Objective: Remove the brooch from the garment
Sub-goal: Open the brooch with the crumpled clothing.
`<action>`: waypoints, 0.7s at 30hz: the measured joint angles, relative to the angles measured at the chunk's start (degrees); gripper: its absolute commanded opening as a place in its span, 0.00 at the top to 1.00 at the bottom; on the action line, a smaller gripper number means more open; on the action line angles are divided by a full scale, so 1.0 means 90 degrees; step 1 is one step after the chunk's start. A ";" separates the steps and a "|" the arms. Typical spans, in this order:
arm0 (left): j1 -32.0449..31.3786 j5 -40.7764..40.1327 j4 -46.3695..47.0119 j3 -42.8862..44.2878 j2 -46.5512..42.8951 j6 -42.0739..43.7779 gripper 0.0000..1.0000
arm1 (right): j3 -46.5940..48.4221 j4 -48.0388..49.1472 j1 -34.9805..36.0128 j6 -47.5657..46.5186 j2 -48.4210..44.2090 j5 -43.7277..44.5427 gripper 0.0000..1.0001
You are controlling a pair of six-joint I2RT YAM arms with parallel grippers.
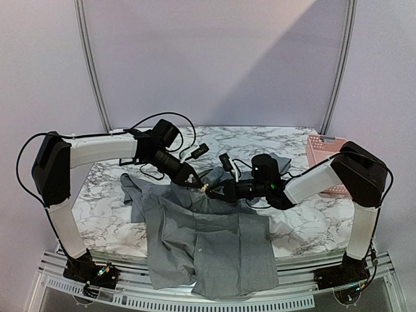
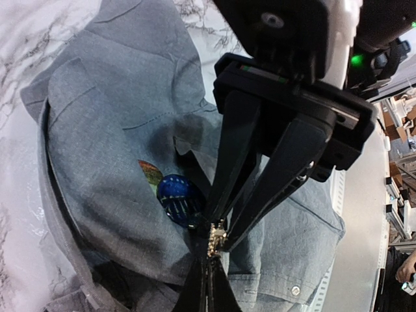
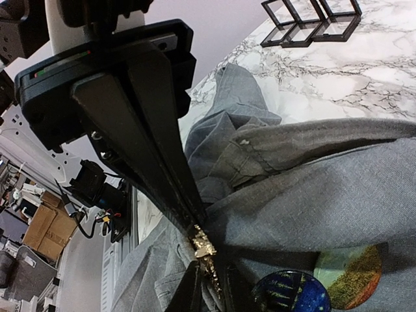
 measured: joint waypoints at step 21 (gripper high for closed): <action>0.0000 -0.0005 0.0002 0.0000 0.0000 0.0005 1.00 | 0.0350 0.0525 -0.0270 0.0860 0.0559 -0.0874 0.90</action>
